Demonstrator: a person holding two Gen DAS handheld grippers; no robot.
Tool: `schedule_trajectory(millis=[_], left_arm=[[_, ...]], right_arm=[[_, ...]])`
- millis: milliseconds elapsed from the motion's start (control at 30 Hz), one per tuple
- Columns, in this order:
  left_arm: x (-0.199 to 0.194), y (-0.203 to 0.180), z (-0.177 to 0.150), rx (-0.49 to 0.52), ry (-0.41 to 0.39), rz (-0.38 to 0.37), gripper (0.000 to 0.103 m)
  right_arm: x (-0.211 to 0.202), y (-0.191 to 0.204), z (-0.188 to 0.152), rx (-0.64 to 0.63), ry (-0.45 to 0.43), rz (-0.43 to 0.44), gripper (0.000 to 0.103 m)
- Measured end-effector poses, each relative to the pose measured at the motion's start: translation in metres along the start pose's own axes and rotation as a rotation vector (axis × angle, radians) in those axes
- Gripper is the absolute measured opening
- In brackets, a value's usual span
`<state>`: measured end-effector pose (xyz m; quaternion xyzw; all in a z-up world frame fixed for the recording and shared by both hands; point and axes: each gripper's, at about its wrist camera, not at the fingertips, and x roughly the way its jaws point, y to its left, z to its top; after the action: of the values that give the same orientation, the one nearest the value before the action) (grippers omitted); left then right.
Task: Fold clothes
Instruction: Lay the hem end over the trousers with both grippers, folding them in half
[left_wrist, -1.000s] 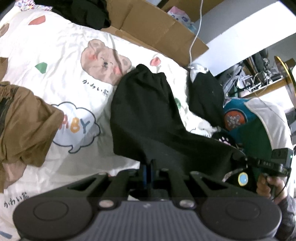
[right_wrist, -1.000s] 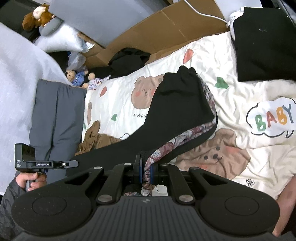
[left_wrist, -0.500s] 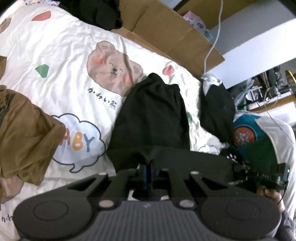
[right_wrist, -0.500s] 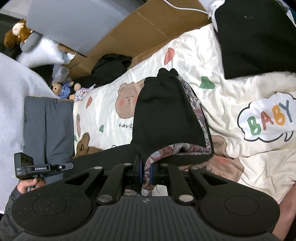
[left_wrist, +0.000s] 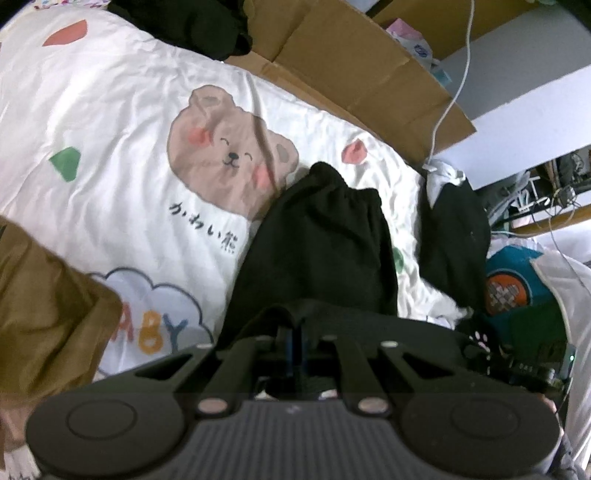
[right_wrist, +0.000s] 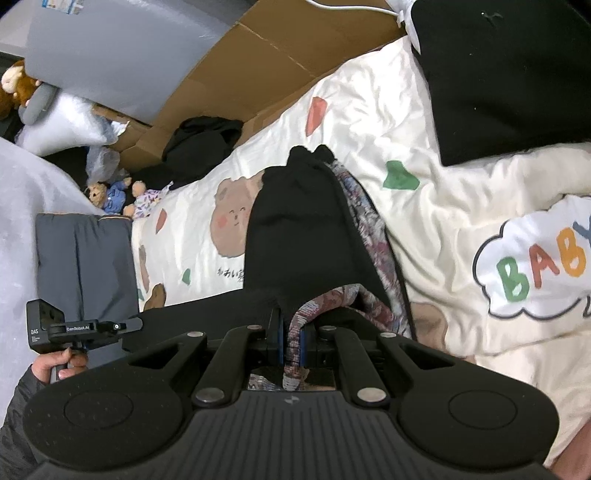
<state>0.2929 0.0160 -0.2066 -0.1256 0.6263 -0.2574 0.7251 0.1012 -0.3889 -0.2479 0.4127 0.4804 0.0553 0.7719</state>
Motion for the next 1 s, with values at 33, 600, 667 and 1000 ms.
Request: schedule_trajectory(millis=[33, 600, 667, 1000], left_arm=[[0.002, 0.000, 0.002, 0.000, 0.001, 0.001, 0.004], [0.085, 0.016, 0.074, -0.033, 0.009, 0.018, 0.005], [0.092, 0.017, 0.080, -0.032, 0.012, 0.023, 0.005], [0.115, 0.029, 0.107, -0.047, 0.007, 0.036, 0.005]], right_arm=[[0.004, -0.002, 0.003, 0.003, 0.002, -0.004, 0.008], [0.068, -0.028, 0.074, -0.056, 0.064, -0.057, 0.008], [0.074, -0.027, 0.083, -0.083, 0.087, -0.073, 0.008], [0.093, -0.048, 0.117, 0.030, 0.087, 0.000, 0.008]])
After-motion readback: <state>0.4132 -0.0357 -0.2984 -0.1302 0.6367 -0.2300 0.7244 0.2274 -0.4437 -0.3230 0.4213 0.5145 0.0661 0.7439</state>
